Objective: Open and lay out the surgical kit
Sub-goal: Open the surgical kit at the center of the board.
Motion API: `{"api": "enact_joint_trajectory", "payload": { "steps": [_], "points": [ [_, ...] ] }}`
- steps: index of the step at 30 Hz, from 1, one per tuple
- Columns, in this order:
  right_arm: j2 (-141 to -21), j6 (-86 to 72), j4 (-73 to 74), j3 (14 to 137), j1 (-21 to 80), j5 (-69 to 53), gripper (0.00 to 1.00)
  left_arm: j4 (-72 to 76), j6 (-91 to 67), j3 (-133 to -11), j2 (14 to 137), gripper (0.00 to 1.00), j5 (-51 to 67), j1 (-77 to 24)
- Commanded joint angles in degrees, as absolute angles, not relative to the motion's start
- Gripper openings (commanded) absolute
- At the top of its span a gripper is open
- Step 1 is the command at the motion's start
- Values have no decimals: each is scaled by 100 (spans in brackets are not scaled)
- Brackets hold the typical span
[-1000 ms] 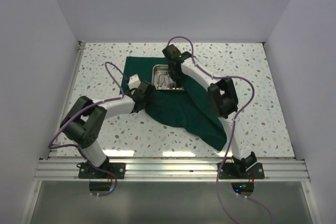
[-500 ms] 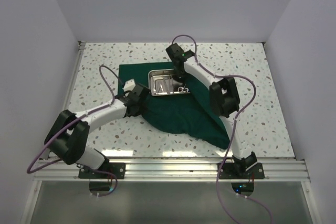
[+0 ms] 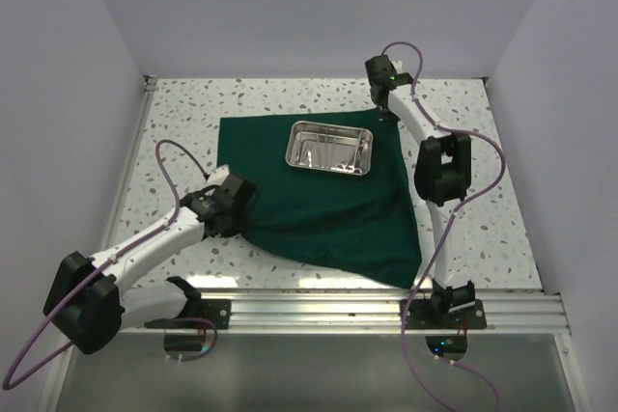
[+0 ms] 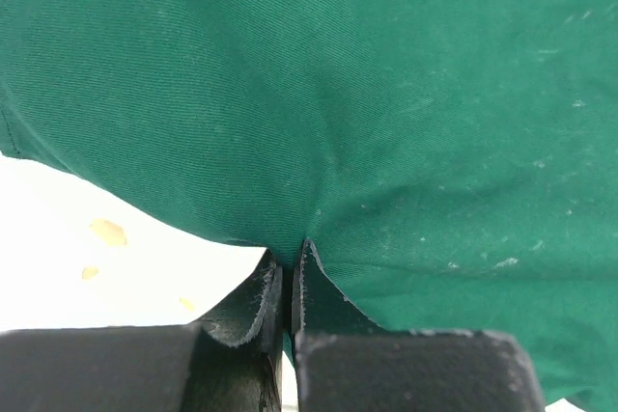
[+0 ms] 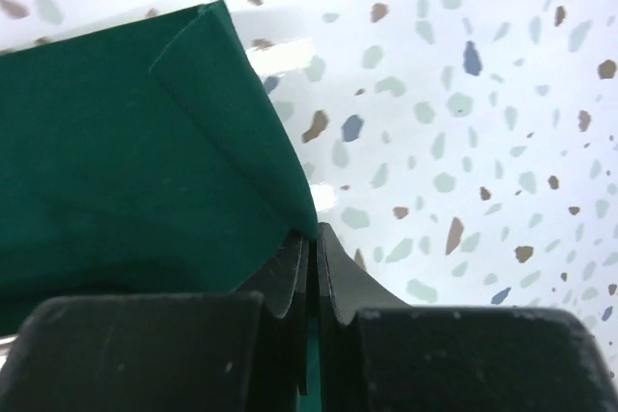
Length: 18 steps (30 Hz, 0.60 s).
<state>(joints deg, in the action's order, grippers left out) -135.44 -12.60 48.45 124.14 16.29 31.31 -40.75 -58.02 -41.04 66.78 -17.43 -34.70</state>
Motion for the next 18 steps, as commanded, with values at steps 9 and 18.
{"api": "enact_joint_trajectory", "payload": {
  "steps": [9, 18],
  "points": [
    [-13834, -1142, 4544, 12499, 1187, 3639, 0, -5256, -6266, -3393, 5450, 6, -1047, -3568],
    [-13967, -1397, 5010, 12577, 721, 3840, 99, -5018, -5433, -4251, 6108, 100, -839, -3691]
  ]
}}
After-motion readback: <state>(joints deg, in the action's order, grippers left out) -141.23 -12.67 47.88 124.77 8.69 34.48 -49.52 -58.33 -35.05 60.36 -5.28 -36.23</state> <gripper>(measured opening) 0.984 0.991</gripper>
